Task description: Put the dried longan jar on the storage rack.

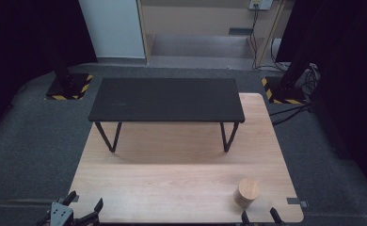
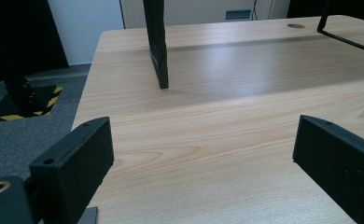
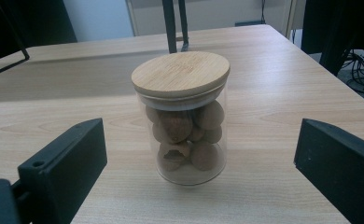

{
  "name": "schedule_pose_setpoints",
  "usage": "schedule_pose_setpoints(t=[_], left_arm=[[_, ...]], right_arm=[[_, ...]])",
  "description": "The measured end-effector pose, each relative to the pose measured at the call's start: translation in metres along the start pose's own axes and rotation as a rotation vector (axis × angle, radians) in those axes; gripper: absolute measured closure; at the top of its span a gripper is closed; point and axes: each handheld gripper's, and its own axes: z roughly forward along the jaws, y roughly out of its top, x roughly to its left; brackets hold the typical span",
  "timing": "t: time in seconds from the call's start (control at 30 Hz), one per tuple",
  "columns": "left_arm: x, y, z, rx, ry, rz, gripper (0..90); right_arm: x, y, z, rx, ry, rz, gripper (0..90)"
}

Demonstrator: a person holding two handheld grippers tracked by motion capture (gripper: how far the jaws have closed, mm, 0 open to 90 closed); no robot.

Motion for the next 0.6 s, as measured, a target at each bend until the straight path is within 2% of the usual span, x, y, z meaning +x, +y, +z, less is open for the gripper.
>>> schedule_pose_setpoints(t=[0.6], left_arm=[[0.0005, -0.0005, -0.0004, 0.001, -0.006, 0.001, 3.8]], right_arm=[[0.0017, -0.0013, -0.0016, -0.003, 0.002, -0.004, 2.5]])
